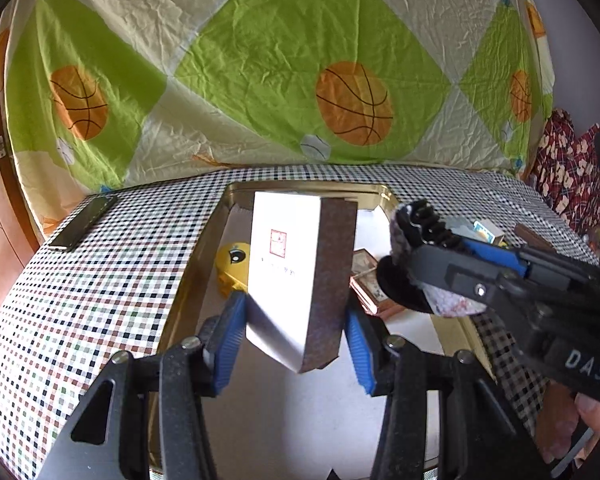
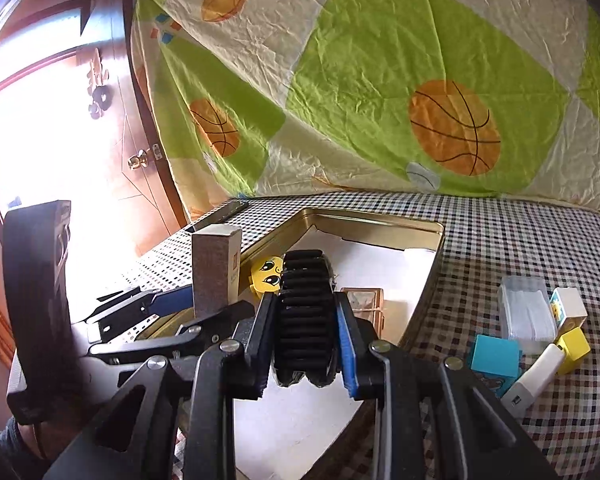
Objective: Organize rigid objects
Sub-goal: 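Lower the white box into the tray with the left tool while the right tool releases the black object there, then grasp the white power bank with the left tool while the right tool reaches toward the brown comb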
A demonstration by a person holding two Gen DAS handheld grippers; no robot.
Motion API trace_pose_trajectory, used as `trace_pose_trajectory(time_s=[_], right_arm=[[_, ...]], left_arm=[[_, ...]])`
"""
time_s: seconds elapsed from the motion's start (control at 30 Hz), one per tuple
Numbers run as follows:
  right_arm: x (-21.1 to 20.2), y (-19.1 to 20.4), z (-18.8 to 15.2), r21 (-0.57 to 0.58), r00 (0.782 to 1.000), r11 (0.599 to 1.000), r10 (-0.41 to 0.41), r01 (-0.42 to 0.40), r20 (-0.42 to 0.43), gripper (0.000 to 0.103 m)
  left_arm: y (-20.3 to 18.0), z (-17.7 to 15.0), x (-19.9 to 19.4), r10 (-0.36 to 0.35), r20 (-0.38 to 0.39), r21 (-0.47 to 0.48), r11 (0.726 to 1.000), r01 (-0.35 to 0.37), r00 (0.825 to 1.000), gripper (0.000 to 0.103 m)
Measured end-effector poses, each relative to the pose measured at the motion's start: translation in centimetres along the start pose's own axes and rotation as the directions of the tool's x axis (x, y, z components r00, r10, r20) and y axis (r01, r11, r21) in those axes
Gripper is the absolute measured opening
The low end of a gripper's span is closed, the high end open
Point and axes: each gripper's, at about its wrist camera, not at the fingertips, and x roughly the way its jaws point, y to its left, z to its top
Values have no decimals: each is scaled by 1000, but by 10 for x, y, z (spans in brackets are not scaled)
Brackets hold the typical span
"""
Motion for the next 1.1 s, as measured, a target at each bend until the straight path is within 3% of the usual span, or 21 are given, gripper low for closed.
trace_pose_trajectory(time_s=[0.13, 0.2, 0.23, 0.3, 0.4, 0.57, 0.8, 0.87, 1.1], right_arm=[[22, -11, 8, 15, 998, 1000, -15, 15, -53, 31], [28, -15, 12, 21, 999, 999, -37, 38, -39, 31], [30, -18, 14, 29, 999, 999, -30, 30, -33, 34], [30, -23, 18, 51, 1000, 998, -20, 21, -19, 38], [18, -28, 19, 75, 1000, 997, -4, 3, 9, 51], [-12, -41, 4, 72, 998, 996, -46, 44, 32, 59], [-62, -76, -18, 64, 986, 985, -161, 158, 44, 61], [-77, -90, -22, 72, 980, 979, -193, 189, 49, 61], [-125, -147, -32, 111, 926, 925, -373, 365, 62, 62]], left_arm=[[-9, 6, 9, 57, -19, 62, 997, -56, 998, 50], [-12, 9, 13, 92, -17, 88, 992, -90, 996, 52], [-13, 10, 13, 105, -14, 94, 990, -103, 994, 55], [-11, 13, 13, 119, -12, 88, 989, -118, 993, 72], [-8, 13, 7, 119, 8, 69, 990, -119, 993, 76], [-2, 10, -8, 77, 52, -22, 997, -76, 996, 91], [-47, 10, -19, -8, 97, -20, 1000, 10, 995, 91], [-66, 11, -19, -46, 96, -4, 999, 46, 994, 95], [-134, 12, -6, -132, 61, 76, 989, 128, 989, 98]])
